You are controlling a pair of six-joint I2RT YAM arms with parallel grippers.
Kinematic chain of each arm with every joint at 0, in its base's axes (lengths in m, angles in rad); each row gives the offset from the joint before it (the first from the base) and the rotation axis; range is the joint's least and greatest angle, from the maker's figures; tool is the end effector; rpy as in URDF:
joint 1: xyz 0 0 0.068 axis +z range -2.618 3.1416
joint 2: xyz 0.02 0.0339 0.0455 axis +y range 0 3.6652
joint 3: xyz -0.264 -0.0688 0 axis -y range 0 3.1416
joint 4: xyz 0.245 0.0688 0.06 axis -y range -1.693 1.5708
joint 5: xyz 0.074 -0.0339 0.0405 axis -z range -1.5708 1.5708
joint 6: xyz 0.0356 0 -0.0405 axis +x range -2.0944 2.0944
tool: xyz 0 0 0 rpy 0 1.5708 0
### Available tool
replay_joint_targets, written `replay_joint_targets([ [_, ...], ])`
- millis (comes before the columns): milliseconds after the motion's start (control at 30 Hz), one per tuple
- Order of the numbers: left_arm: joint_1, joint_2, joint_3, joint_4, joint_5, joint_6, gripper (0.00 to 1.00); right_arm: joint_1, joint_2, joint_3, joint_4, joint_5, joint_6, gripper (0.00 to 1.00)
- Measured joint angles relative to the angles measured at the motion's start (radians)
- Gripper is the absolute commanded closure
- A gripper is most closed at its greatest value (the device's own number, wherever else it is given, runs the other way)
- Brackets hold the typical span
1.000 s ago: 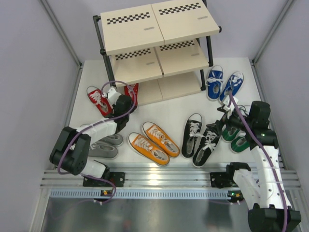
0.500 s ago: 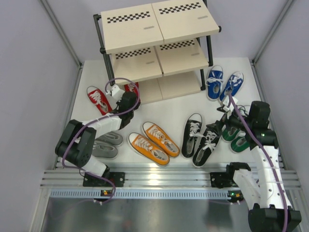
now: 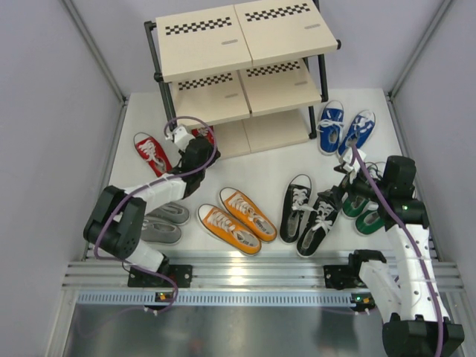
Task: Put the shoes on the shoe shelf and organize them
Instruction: Place the shoe at the shoe shelf.
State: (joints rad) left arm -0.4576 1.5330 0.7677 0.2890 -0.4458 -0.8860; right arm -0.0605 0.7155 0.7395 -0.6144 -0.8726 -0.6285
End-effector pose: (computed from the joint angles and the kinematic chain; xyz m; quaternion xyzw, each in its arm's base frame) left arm 0.2962 -0.1287 0.2022 -0.2894 0.7894 -0.1681 0.5147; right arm 0.1461 0.0185 0.2986 -0.4150 0.7118 0.2068 0.5275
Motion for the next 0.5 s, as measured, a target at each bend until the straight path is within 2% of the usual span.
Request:
replay_joint_targets([
  [233,0.001,-0.108,-0.001,-0.035,0.082,0.092,0.34,0.000,0.000,0.000,0.000,0.000,0.000,0.01],
  [500,0.001,-0.326,-0.021,-0.192,0.165,0.211,0.36,0.000,0.000,0.000,0.000,0.005,-0.001,0.01],
])
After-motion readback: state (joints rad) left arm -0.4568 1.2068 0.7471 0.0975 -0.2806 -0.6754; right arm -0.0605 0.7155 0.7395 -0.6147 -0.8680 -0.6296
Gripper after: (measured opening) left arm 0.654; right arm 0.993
